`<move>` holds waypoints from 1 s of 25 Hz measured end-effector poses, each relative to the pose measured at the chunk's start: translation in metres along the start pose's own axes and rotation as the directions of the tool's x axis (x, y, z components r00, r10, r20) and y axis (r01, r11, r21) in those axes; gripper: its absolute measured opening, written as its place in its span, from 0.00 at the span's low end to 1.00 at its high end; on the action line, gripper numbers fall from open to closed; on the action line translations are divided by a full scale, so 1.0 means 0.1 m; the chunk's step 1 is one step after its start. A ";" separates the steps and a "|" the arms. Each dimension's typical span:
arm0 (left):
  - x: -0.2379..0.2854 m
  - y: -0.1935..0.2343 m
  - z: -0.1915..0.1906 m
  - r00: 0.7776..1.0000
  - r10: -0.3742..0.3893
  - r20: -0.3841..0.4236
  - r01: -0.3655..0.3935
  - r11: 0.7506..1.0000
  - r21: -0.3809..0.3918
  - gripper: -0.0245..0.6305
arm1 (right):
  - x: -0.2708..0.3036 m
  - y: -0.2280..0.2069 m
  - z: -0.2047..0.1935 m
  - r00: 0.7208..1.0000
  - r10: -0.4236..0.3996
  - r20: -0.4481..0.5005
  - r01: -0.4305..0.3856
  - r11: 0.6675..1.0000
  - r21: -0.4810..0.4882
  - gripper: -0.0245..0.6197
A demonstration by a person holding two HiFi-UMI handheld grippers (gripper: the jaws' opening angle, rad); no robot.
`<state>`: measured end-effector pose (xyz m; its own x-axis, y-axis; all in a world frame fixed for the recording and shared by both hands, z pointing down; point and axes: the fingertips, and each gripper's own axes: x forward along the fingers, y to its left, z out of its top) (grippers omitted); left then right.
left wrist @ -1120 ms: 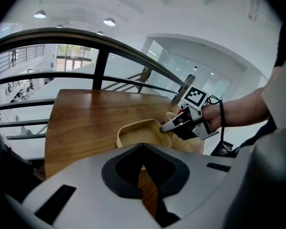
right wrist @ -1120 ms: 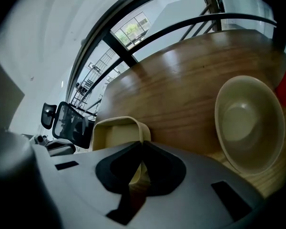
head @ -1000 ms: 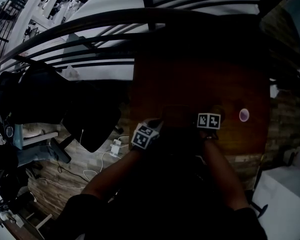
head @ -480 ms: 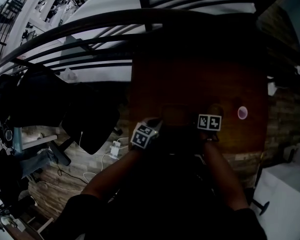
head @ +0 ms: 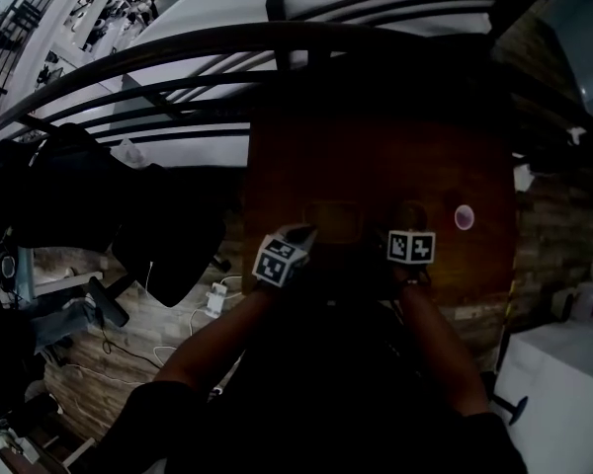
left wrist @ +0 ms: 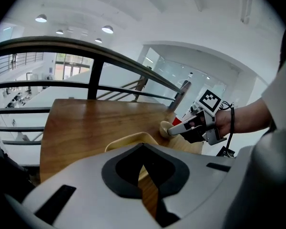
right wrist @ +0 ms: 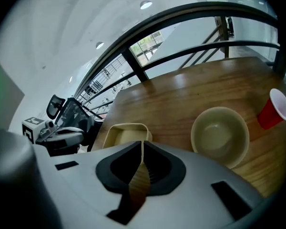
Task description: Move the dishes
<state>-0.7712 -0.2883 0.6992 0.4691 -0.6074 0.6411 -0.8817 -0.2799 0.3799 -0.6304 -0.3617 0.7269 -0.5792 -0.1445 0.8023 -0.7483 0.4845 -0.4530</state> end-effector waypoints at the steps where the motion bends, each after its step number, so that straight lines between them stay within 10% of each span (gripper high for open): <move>1: -0.01 -0.05 0.05 1.000 0.003 0.011 -0.003 1.000 0.006 0.02 | -0.06 0.00 0.00 1.000 0.003 0.002 -0.003 1.000 -0.014 0.07; 25: -0.32 -2.23 -0.12 0.956 0.198 0.216 -0.199 0.980 -0.016 0.02 | -1.83 -0.46 -0.95 0.953 0.303 -0.015 -0.297 0.925 -0.237 0.05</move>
<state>-0.5891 -0.1977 0.6023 0.2629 -0.7969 0.5439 -0.9565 -0.1413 0.2553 -0.4592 -0.2756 0.6380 -0.7737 0.0215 0.6332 -0.4434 0.6955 -0.5654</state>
